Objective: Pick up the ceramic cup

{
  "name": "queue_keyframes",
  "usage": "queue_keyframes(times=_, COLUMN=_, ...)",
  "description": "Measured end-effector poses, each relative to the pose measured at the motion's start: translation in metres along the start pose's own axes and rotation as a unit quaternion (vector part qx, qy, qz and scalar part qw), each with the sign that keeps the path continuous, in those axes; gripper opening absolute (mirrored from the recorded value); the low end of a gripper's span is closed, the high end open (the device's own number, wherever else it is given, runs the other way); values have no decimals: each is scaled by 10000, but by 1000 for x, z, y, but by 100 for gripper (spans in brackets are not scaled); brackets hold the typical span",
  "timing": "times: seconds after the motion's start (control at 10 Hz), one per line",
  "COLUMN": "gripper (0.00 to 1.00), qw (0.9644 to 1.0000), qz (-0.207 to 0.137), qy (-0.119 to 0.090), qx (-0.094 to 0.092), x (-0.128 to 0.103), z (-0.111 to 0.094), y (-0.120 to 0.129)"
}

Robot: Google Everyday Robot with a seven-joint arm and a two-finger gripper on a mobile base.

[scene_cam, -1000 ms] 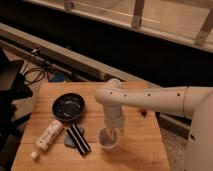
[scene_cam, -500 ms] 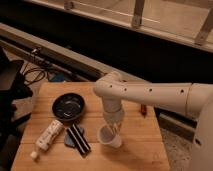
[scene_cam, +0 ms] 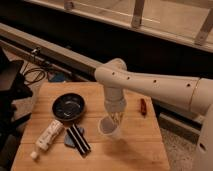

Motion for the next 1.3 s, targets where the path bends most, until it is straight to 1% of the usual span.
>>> queue_keyframes(times=0.4, gripper=21, qw=10000, qz=-33, qy=29, qx=16, x=0, z=-10, y=4)
queue_keyframes(times=1.3, gripper=21, qw=10000, qz=-27, qy=36, qx=23, x=1, z=-18, y=6)
